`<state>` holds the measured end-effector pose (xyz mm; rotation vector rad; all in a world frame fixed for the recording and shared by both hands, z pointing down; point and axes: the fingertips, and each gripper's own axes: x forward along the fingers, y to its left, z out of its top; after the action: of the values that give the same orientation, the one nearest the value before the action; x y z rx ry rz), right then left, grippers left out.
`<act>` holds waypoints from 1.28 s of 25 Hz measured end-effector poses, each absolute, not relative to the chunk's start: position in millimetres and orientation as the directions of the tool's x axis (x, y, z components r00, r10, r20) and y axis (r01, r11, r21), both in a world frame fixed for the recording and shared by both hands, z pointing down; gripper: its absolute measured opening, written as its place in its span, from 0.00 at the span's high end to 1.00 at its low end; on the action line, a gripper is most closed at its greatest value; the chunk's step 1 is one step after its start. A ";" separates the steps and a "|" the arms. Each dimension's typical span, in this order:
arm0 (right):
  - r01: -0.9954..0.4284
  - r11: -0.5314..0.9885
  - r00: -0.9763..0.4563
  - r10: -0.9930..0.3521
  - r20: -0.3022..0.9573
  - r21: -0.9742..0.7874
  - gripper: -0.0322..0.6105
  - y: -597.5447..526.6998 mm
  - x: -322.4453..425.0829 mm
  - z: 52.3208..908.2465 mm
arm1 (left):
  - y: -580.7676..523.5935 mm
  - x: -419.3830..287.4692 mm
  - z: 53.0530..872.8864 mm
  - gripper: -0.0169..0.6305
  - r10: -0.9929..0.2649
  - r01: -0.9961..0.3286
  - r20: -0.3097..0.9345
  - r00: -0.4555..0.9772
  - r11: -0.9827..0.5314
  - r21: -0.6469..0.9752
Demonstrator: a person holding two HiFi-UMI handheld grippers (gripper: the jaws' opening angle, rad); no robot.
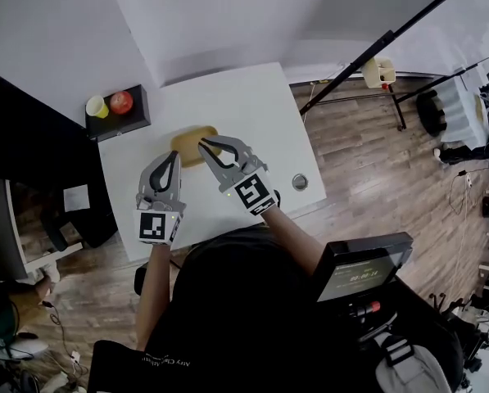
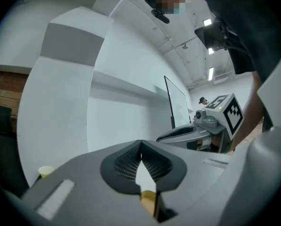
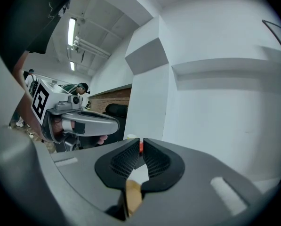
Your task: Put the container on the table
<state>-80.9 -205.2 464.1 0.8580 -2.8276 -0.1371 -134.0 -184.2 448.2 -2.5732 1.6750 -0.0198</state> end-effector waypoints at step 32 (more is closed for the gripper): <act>-0.523 0.843 -0.831 -0.537 0.143 0.125 0.93 -201.1 -87.4 461.6 | -179.7 -133.1 460.5 0.97 -0.919 -0.917 0.043 0.391 -0.393 -0.073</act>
<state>-87.4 -201.1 461.6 0.8265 -2.8489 -0.1201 -133.1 -179.7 460.5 -2.5888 1.7094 -0.1186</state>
